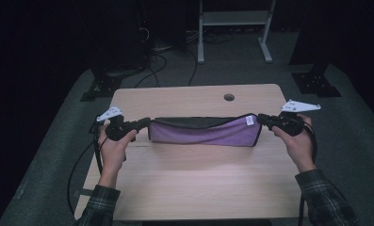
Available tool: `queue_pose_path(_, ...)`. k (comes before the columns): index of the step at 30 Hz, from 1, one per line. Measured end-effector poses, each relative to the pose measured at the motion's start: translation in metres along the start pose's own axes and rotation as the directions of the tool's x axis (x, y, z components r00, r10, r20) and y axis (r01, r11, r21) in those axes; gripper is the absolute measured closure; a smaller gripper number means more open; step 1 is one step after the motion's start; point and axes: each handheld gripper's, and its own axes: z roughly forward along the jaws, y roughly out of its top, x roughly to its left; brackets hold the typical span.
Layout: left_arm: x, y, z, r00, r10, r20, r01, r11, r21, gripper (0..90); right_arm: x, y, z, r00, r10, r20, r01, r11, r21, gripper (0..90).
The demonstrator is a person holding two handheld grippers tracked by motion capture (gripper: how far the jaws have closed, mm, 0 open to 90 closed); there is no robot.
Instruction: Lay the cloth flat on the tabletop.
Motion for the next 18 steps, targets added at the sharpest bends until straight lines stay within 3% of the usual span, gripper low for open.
queue_pose_path(9,-0.010,-0.031,-0.013,0.9999,0.007,-0.013,-0.006,0.9974,0.072,86.6,0.014,-0.031,-0.004,0.9992,-0.005,-0.040,0.007,0.999,0.052,81.5)
queue_pose_path(15,-0.022,-0.051,-0.024,0.9999,0.013,-0.001,-0.013,0.9937,0.112,86.6,0.022,-0.042,-0.018,0.9986,-0.001,-0.053,0.004,0.998,0.056,81.5)
queue_pose_path(18,-0.028,-0.060,-0.032,0.9999,0.016,0.000,-0.016,0.9920,0.126,86.6,0.033,-0.050,-0.028,0.9974,-0.016,-0.071,0.021,0.998,0.065,81.5)
